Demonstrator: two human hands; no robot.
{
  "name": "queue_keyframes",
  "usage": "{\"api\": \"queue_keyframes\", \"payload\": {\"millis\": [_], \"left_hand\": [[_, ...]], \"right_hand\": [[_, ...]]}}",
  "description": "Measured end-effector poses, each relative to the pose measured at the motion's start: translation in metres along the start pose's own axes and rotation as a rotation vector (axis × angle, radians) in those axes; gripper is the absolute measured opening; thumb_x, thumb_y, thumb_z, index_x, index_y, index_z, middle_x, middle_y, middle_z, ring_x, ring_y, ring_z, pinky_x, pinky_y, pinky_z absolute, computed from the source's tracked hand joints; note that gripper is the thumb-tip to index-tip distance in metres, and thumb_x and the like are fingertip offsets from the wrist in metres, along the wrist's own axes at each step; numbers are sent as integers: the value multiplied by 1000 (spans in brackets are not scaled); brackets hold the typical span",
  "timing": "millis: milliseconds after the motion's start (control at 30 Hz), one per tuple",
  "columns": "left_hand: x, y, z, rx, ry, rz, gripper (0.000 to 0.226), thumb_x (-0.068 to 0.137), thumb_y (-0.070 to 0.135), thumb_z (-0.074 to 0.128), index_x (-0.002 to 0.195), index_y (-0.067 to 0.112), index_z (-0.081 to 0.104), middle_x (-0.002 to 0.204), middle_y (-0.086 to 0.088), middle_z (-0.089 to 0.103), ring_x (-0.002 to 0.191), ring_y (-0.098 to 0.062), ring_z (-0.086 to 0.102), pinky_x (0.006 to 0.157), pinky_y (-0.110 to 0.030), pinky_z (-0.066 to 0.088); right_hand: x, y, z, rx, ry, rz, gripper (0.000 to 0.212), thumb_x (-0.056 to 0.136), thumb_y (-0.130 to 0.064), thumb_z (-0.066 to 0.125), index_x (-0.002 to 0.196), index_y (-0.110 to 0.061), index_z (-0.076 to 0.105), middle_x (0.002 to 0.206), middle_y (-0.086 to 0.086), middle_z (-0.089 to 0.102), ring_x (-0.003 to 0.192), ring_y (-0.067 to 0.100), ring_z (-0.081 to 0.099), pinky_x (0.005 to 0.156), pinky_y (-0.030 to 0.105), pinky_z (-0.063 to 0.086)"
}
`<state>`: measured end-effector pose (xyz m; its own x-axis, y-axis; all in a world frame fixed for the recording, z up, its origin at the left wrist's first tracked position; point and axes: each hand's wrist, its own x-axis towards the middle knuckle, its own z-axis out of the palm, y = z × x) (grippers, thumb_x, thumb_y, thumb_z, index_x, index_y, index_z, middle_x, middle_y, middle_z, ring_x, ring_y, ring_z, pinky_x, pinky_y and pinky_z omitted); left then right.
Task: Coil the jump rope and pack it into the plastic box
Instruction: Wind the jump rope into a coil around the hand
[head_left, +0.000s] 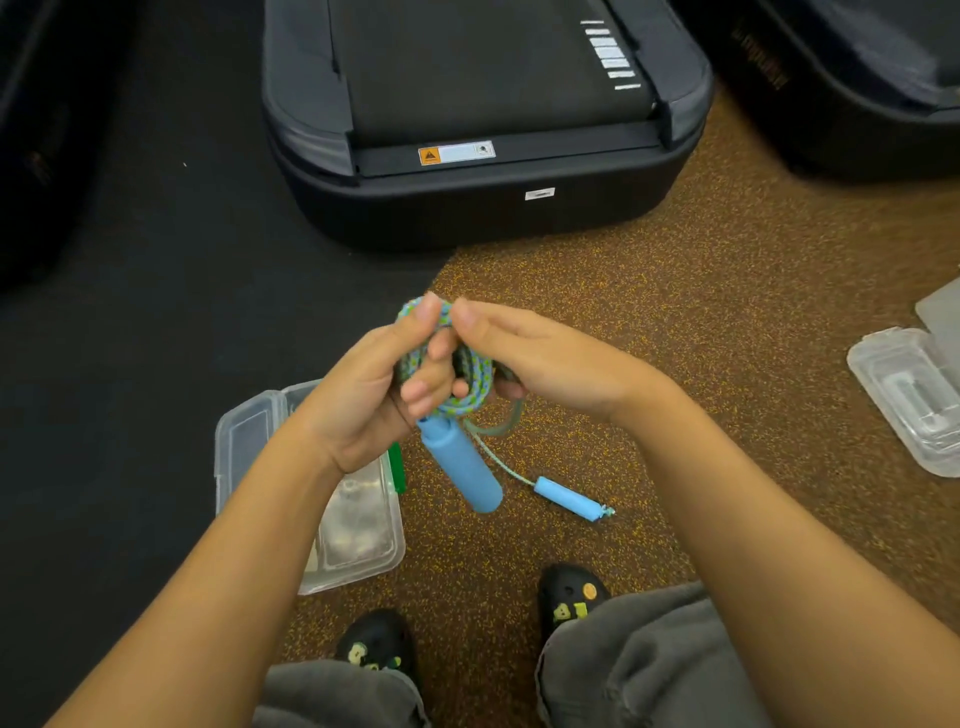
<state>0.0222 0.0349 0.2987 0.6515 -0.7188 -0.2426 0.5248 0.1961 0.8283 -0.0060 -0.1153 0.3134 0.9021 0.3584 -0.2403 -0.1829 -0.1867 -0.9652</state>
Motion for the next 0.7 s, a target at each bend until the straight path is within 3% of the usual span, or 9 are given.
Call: {"api": "queue_keyframes", "payload": {"millis": [67, 133, 233, 300, 367, 467, 533, 700], "left_hand": [[0, 1, 0, 39, 43, -12, 29, 67, 44, 56, 50, 20, 57, 36, 7, 45, 33, -4, 43, 60, -17, 52], [-1, 5, -1, 70, 63, -27, 27, 64, 41, 57, 49, 19, 60, 39, 4, 51, 37, -5, 51, 62, -18, 55], [-2, 10, -5, 112, 41, -43, 26, 62, 41, 59, 51, 18, 64, 44, 2, 58, 44, -6, 57, 65, -19, 56], [-3, 11, -9, 141, 25, -38, 26, 64, 41, 59, 51, 19, 62, 51, 2, 61, 50, -6, 59, 65, -19, 55], [-3, 9, -10, 166, 40, -27, 29, 65, 41, 59, 46, 19, 57, 56, 4, 61, 57, -5, 59, 63, -18, 53], [-1, 6, -9, 122, 101, -6, 30, 62, 39, 62, 42, 17, 54, 54, 2, 58, 57, -6, 59, 62, -17, 52], [1, 4, -7, 55, 124, 11, 28, 60, 37, 64, 43, 16, 56, 54, 2, 60, 57, -7, 61, 62, -18, 53], [7, -2, -1, -108, 236, 59, 22, 66, 29, 62, 52, 14, 68, 58, 1, 65, 59, -6, 64, 65, -19, 56]], "right_hand": [[0, 2, 3, 24, 6, -21, 30, 99, -32, 29, 81, -23, 51, 86, 13, 57, 67, 10, 49, 54, 15, 36], [2, 4, 4, -55, 28, -44, 29, 98, -35, 30, 82, -23, 50, 82, 7, 61, 71, 14, 51, 60, 21, 39], [2, 4, 3, -129, 43, -76, 28, 98, -33, 30, 80, -24, 49, 73, -9, 61, 70, 6, 56, 63, 17, 41], [3, 5, 2, -197, 83, -92, 29, 97, -34, 32, 83, -18, 51, 73, -9, 60, 68, 6, 56, 62, 16, 41], [4, 7, 1, -316, 143, -112, 30, 95, -38, 35, 89, -14, 51, 78, -5, 63, 74, 10, 59, 69, 27, 47], [4, 8, 1, -352, 194, -118, 22, 95, -35, 39, 89, -16, 49, 81, -3, 64, 73, 1, 58, 71, 20, 47], [5, 8, 2, -365, 247, -127, 22, 95, -35, 39, 91, -16, 50, 84, 2, 64, 74, 8, 57, 71, 25, 45], [9, 9, 4, -343, 366, -148, 18, 95, -32, 42, 93, -16, 50, 72, -12, 56, 62, -9, 54, 60, 9, 41]]}}
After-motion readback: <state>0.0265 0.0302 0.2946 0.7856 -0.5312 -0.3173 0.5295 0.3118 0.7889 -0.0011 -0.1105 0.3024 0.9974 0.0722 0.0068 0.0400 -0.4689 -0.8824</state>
